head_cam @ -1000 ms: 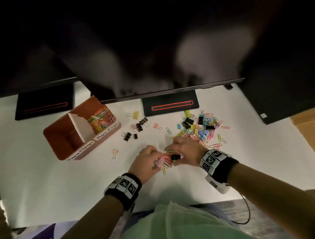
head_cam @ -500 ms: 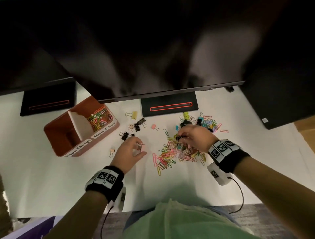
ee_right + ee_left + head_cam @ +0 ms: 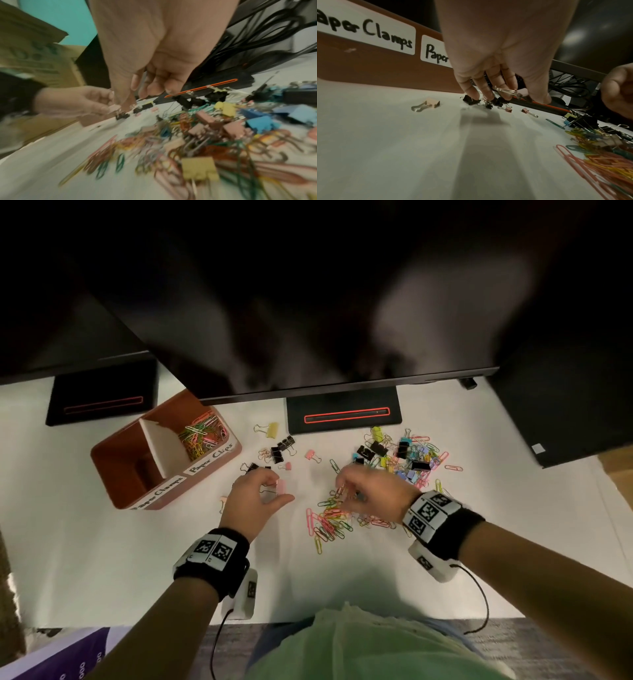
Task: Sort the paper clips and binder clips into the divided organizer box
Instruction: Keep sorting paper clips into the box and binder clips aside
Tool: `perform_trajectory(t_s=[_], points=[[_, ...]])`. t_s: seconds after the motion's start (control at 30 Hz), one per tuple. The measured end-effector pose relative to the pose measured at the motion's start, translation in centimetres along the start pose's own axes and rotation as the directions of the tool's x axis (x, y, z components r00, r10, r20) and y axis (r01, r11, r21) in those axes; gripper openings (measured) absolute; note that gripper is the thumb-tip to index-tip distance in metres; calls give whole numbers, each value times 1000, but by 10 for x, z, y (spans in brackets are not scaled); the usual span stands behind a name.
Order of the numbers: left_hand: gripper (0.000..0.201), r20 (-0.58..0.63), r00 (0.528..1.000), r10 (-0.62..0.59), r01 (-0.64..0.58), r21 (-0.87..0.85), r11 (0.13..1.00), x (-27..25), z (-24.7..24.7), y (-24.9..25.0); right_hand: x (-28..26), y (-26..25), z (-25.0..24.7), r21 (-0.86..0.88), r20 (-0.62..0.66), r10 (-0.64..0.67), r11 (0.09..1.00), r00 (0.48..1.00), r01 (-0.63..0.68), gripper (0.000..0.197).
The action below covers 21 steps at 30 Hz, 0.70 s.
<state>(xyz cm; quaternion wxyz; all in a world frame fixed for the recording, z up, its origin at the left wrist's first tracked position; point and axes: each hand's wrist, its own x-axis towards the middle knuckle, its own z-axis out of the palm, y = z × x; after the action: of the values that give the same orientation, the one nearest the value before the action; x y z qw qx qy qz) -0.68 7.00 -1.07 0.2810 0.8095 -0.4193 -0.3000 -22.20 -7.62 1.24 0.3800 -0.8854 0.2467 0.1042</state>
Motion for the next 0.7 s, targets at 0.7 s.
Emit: perform_trajectory(t_s=[0.7], points=[[62, 297, 949, 108, -189, 260, 947, -26, 63, 22, -1, -13, 37, -346, 122, 29, 938, 992, 15, 69]])
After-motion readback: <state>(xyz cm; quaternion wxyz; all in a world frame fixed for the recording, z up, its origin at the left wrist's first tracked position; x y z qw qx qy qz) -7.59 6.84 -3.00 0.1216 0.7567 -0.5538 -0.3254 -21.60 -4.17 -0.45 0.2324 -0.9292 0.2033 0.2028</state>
